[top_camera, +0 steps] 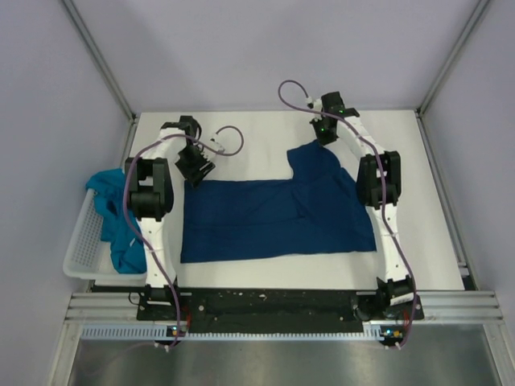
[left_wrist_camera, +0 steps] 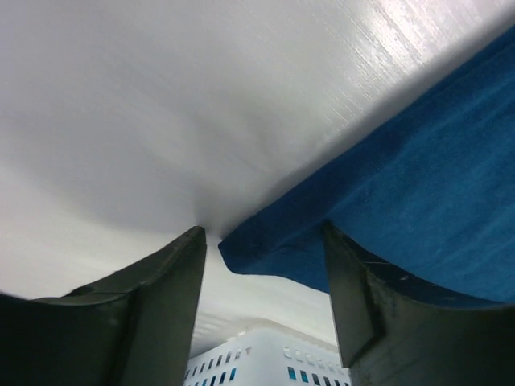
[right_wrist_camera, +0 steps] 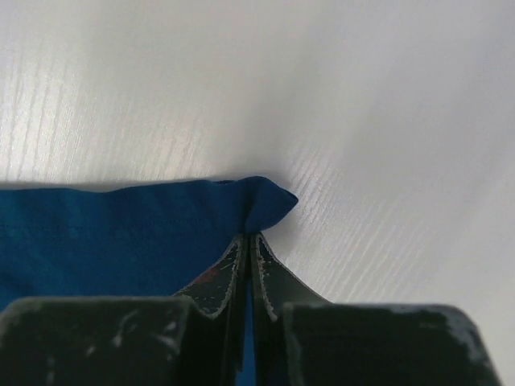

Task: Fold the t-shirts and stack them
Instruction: Grap the side of the flattened tshirt furthest away from the robot with both arms

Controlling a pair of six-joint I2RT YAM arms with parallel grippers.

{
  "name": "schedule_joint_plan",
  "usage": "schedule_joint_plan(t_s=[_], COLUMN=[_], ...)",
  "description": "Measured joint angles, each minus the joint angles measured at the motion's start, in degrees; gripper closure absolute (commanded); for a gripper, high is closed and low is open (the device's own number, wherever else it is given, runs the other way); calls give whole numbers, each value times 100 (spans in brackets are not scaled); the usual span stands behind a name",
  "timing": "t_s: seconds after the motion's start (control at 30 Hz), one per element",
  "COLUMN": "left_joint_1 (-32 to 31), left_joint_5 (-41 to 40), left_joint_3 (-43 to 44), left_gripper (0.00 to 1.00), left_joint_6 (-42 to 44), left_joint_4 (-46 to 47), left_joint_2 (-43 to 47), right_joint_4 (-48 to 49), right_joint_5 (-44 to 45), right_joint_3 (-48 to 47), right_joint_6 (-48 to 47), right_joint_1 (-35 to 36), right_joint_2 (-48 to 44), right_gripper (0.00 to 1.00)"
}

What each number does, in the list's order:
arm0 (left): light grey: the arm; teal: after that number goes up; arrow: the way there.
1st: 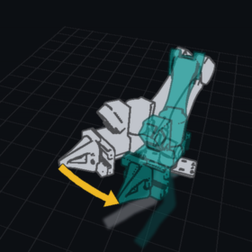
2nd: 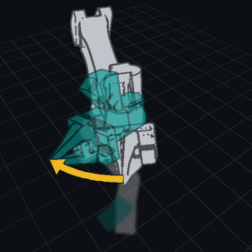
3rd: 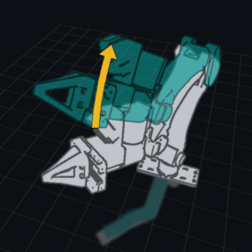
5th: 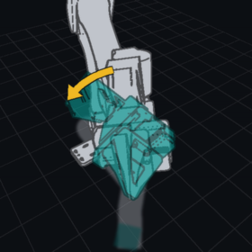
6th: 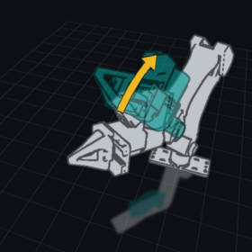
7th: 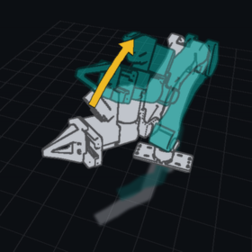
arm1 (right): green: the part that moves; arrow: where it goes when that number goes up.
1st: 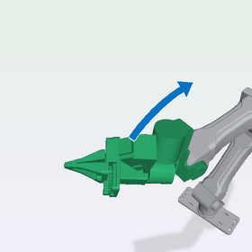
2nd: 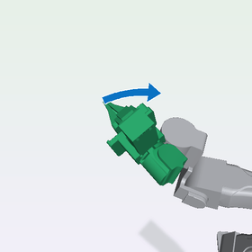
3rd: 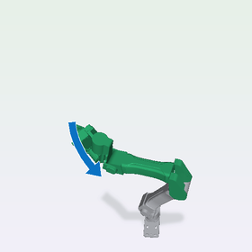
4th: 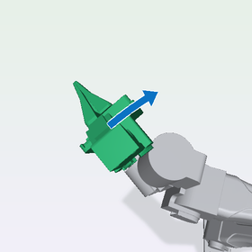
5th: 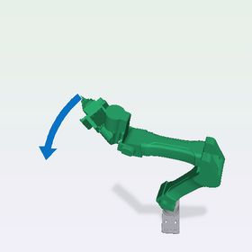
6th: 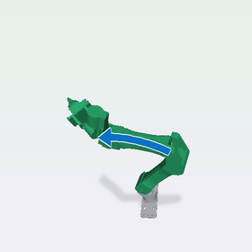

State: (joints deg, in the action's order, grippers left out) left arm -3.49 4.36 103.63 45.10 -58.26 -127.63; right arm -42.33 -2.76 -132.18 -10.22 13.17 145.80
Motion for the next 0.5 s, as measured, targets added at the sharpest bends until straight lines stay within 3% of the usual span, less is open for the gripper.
schedule_joint_plan(t_s=[0.07, 0.1, 0.13, 0.3, 0.5], left_joint_1=[2, 2, 2, -2, -4], left_joint_5=[33, 57, 76, 81, 120], left_joint_3=[24, 24, 24, -48, -772], left_gripper=[58, 72, 100, 100, 100], left_joint_6=[4, 24, 35, 66, 66], left_joint_4=[-50, -81, -122, -129, 289], left_joint_2=[-4, -4, -4, 28, 704], right_joint_4=[-15, -17, -15, -68, -140], right_joint_5=[-81, -133, -190, -468, -767], right_joint_3=[0, 2, 11, 442, 2083], right_joint_6=[-37, -61, -72, -68, -26], right_joint_1=[17, 17, 9, -33, -17], right_joint_2=[-2, -4, -17, -302, -1510], right_gripper=[100, 100, 100, 100, 100])
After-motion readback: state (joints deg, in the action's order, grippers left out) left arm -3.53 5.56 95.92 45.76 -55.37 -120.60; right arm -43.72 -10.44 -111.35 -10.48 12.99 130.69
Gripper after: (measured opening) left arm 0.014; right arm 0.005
